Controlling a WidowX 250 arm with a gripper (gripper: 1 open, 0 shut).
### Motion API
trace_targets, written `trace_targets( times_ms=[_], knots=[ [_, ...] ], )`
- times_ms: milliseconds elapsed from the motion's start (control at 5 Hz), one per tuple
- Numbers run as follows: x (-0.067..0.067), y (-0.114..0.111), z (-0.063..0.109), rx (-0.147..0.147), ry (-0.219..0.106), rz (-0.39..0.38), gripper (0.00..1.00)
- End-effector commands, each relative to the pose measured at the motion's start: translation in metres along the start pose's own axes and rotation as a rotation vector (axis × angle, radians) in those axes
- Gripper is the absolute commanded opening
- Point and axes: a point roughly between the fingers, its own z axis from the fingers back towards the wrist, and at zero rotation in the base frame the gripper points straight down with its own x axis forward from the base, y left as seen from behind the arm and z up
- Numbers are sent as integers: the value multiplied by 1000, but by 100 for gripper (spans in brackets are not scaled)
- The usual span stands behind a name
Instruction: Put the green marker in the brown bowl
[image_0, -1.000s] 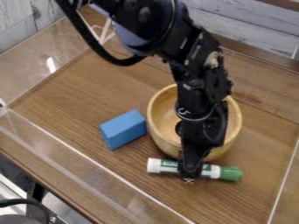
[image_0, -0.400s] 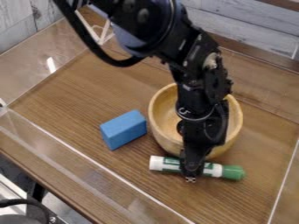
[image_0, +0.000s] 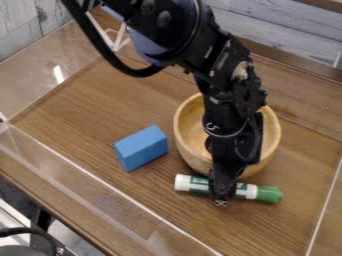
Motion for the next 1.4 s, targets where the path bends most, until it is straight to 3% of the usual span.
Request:
trace_targets(
  times_ms=[0,1200],
  knots=[
    [-6,-7,-14,-30,30,-12,0],
    [-4,-1,-21,-14,26,-15,0]
  ],
)
